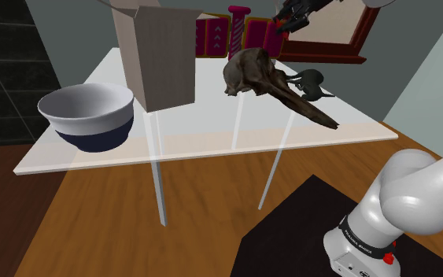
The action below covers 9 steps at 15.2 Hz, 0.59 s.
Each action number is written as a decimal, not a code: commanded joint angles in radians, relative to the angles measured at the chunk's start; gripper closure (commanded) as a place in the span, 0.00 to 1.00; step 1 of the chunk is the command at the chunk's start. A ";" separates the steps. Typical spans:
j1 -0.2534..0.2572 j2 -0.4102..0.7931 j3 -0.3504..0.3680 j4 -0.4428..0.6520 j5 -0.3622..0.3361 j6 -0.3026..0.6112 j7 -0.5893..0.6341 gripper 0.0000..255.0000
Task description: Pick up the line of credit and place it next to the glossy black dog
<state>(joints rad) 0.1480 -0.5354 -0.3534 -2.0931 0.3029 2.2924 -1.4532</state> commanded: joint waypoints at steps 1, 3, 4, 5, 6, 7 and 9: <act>-0.002 0.002 0.003 0.024 -0.004 -0.022 0.010 1.00; -0.001 0.009 0.004 0.056 -0.008 -0.046 0.019 1.00; -0.001 0.013 0.004 0.072 -0.009 -0.058 0.024 1.00; -0.001 0.018 0.004 0.089 -0.010 -0.070 0.028 1.00; -0.001 0.020 0.004 0.099 -0.011 -0.077 0.030 1.00; -0.009 -0.009 -0.003 0.071 -0.015 -0.081 0.018 1.00; -0.027 -0.066 -0.019 0.020 -0.025 -0.092 -0.006 1.00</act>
<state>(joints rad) 0.1300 -0.5737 -0.3677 -2.0506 0.2834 2.2071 -1.4514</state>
